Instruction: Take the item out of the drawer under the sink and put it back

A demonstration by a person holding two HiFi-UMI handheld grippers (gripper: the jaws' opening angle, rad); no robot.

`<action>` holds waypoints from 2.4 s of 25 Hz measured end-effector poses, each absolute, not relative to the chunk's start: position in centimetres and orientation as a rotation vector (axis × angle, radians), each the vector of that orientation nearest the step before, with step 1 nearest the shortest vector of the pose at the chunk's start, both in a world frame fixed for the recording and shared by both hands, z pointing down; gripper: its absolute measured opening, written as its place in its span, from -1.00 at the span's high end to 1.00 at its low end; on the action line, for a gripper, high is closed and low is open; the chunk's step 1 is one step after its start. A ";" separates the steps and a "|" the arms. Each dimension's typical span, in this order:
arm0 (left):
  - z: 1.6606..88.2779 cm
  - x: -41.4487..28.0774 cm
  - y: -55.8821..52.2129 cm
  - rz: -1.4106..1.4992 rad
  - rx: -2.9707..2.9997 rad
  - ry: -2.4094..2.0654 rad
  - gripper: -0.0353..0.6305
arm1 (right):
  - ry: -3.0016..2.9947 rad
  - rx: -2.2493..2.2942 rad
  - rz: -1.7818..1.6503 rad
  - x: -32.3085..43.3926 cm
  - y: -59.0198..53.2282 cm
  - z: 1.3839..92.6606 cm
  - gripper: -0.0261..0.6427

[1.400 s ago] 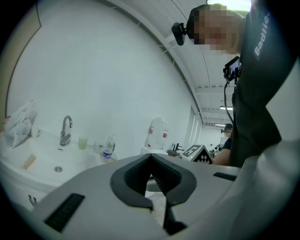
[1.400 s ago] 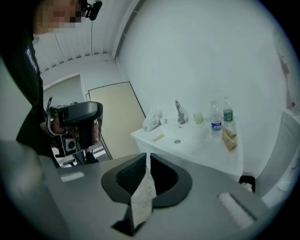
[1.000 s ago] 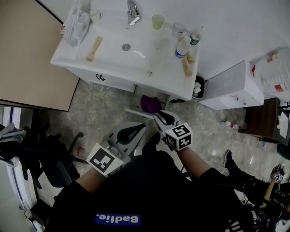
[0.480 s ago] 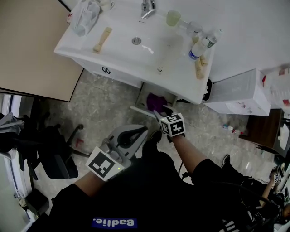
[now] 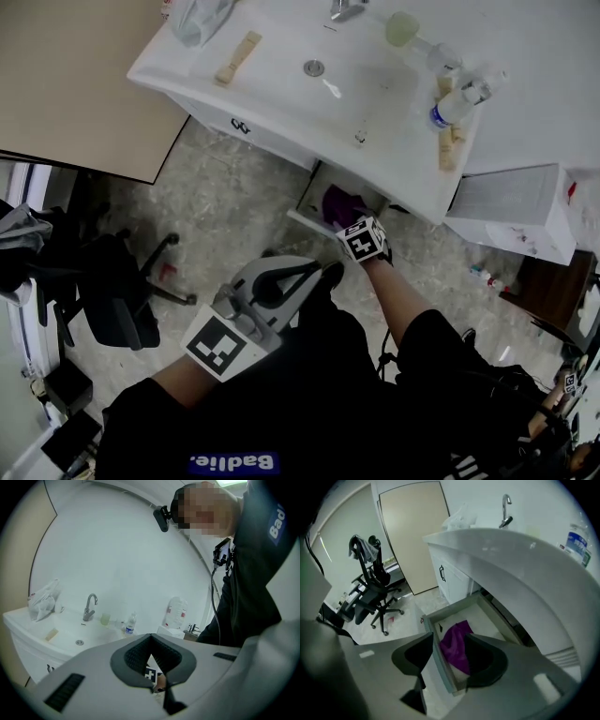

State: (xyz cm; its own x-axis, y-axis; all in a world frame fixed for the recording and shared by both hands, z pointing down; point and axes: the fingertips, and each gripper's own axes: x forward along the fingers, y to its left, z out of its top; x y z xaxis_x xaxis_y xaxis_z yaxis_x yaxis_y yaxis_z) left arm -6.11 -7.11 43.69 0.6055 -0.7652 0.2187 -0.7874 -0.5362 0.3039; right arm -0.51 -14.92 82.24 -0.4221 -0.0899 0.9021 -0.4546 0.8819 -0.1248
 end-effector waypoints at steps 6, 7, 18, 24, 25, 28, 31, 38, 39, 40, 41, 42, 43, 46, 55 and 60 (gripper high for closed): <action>45.0 -6.2 -7.5 0.155 2.498 -1.228 0.88 | -1.915 0.348 0.357 -0.1 -16.8 86.5 0.37; 45.2 -6.3 -7.5 0.165 2.498 -1.228 0.88 | -1.907 0.341 0.352 -0.1 -17.0 87.1 0.37; 47.2 -6.4 -8.5 0.152 2.461 -1.231 0.88 | -1.840 0.261 0.258 -0.2 -17.6 93.1 0.34; 48.5 -6.2 -8.5 0.196 2.441 -1.218 0.88 | -1.781 0.229 0.288 0.0 -18.2 95.6 0.33; 48.7 -6.1 -8.5 0.205 2.438 -1.216 0.88 | -1.763 0.220 0.299 0.2 -18.1 96.2 0.34; 49.1 -6.1 -8.4 0.227 2.427 -1.213 0.88 | -1.749 0.220 0.313 0.5 -18.2 97.0 0.34; 49.4 -6.0 -8.3 0.237 2.427 -1.217 0.88 | -1.761 0.224 0.304 0.5 -18.6 97.0 0.37; 49.1 -5.6 -8.0 0.245 2.434 -1.212 0.88 | -1.768 0.231 0.300 0.9 -18.2 95.9 0.73; 48.8 -5.6 -7.9 0.243 2.435 -1.214 0.88 | -1.774 0.243 0.301 1.1 -18.3 95.4 0.73; 48.6 -5.7 -7.8 0.243 2.440 -1.216 0.88 | -1.783 0.256 0.302 1.1 -18.4 94.9 0.73; 48.3 -5.7 -7.7 0.243 2.451 -1.217 0.88 | -1.795 0.270 0.303 1.2 -18.5 94.2 0.73; 47.9 -5.7 -7.5 0.243 2.465 -1.217 0.88 | -1.809 0.285 0.305 1.3 -18.5 93.4 0.73; 47.6 -5.7 -7.3 0.242 2.473 -1.216 0.88 | -1.824 0.300 0.311 1.3 -18.4 92.6 0.73; 47.0 -6.2 -6.5 0.196 2.412 -1.226 0.88 | -1.862 0.331 0.328 1.3 -17.9 89.8 0.73; 44.4 -7.2 -5.5 0.121 2.431 -1.210 0.88 | -1.974 0.463 0.345 1.8 -15.3 80.6 0.73; 43.6 -7.2 -4.8 0.096 2.442 -1.196 0.88 | -2.064 0.521 0.394 1.3 -13.2 75.0 0.73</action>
State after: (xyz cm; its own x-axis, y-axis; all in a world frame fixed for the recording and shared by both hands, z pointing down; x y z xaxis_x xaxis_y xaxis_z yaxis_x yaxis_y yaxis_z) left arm -7.17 -4.83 43.57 0.6282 -0.7401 0.2401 -0.7689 -0.5434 0.3368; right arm 1.32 -13.20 74.97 -0.4692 -0.2075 0.8584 -0.5088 0.8579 -0.0708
